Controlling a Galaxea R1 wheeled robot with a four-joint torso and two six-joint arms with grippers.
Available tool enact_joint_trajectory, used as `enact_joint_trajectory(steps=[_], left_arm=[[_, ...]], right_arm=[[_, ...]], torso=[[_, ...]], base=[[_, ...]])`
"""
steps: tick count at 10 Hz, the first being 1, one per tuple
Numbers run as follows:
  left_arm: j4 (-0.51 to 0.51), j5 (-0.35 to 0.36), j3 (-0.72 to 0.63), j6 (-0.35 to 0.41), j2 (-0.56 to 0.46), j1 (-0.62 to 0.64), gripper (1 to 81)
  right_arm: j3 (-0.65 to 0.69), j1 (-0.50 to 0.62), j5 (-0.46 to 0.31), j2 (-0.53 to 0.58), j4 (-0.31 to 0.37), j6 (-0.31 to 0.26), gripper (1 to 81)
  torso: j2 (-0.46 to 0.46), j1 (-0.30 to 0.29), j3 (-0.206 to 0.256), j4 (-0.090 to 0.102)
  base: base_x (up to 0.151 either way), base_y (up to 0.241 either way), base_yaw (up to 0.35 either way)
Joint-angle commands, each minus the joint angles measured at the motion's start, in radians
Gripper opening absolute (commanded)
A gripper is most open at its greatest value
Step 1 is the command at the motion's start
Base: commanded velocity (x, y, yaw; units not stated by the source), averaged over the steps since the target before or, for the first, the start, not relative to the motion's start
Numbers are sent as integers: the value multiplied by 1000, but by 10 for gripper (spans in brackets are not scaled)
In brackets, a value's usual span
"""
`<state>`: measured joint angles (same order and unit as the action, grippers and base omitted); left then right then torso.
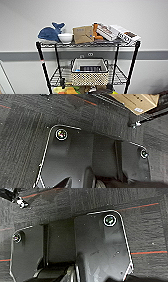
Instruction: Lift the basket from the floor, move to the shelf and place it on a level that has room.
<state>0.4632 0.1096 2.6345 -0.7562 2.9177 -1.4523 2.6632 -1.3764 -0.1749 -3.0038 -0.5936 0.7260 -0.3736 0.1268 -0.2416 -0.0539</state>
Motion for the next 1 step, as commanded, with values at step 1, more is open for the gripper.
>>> enact_joint_trajectory(steps=[1], left_arm=[[6, -50, 38, 6, 57, 33, 811]], right_arm=[[4, 47, -43, -19, -25, 0, 811]], torso=[[0, 0, 0, 0]], base=[[0, 0, 0]])
